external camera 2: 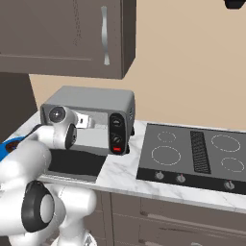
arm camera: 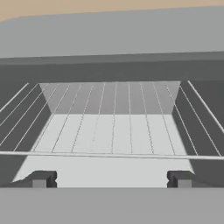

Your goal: Pick up the bagel from the plate, place it on the toaster oven rack, close the door, and set the timer.

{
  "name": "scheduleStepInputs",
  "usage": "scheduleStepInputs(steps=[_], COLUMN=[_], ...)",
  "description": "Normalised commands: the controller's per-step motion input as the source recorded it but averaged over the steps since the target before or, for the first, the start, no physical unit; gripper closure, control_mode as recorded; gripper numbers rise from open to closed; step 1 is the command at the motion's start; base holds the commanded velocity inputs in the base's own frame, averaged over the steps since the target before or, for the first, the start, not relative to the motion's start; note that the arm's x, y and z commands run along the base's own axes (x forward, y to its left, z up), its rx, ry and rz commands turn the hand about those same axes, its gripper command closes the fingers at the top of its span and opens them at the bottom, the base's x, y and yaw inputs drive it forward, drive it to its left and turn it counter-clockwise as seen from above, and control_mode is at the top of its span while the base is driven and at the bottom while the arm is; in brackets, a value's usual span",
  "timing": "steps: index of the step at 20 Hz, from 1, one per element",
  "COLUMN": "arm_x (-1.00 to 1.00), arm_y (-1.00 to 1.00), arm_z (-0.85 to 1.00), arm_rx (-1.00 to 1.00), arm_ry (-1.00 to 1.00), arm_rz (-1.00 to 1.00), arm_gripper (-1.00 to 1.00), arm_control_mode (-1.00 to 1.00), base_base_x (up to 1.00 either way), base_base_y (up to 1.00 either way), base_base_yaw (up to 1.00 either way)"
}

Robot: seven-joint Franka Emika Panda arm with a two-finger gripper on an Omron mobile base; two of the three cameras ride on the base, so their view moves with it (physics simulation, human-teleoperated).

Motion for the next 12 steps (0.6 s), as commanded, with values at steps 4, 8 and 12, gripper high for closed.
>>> scheduleStepInputs(steps=[4, 8, 12], arm_x=[0.23, 0.21, 0.20], arm_y=[0.00, 0.00, 0.00], arm_z=[-0.13, -0.17, -0.16], arm_rx=[0.00, 0.00, 0.00], arm_ry=[0.00, 0.00, 0.00], arm_rz=[0.00, 0.00, 0.00], arm_gripper=[-1.00, -1.00, -1.00], arm_control_mode=[-1.00, -1.00, -1.00], base_base_x=[0.00, 0.00, 0.00], base_base_y=[0.00, 0.00, 0.00], base_base_yaw=[0.00, 0.00, 0.00])
